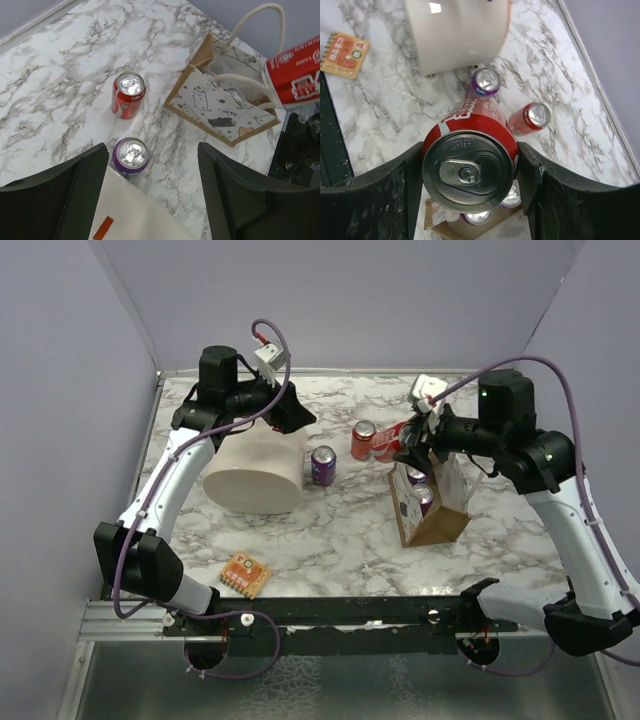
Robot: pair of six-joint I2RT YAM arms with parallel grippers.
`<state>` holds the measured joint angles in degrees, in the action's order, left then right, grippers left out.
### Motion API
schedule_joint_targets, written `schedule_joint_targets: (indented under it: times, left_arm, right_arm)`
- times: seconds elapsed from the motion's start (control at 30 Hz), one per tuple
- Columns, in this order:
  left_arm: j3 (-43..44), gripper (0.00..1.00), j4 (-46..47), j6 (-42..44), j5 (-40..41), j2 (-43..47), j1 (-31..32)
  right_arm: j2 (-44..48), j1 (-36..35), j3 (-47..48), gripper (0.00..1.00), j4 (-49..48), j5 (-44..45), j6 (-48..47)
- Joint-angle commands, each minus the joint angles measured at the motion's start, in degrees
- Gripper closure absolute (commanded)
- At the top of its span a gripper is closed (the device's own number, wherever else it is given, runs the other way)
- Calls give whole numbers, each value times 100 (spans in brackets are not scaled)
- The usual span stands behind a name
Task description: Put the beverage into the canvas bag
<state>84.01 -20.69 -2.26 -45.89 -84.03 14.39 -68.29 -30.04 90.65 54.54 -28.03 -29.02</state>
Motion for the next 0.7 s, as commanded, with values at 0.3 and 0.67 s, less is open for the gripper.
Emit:
schedule_joint_targets:
  times: [0.3,0.67]
  left_arm:
    - [122,26,478,-830,-454,-535,1790]
    - [257,30,1389,-2109,-889,-1710,2872]
  right_arm:
    - [1236,2424,-739,99,-619,-506,511]
    - [1057,2486,-1295,99,-278,166,158]
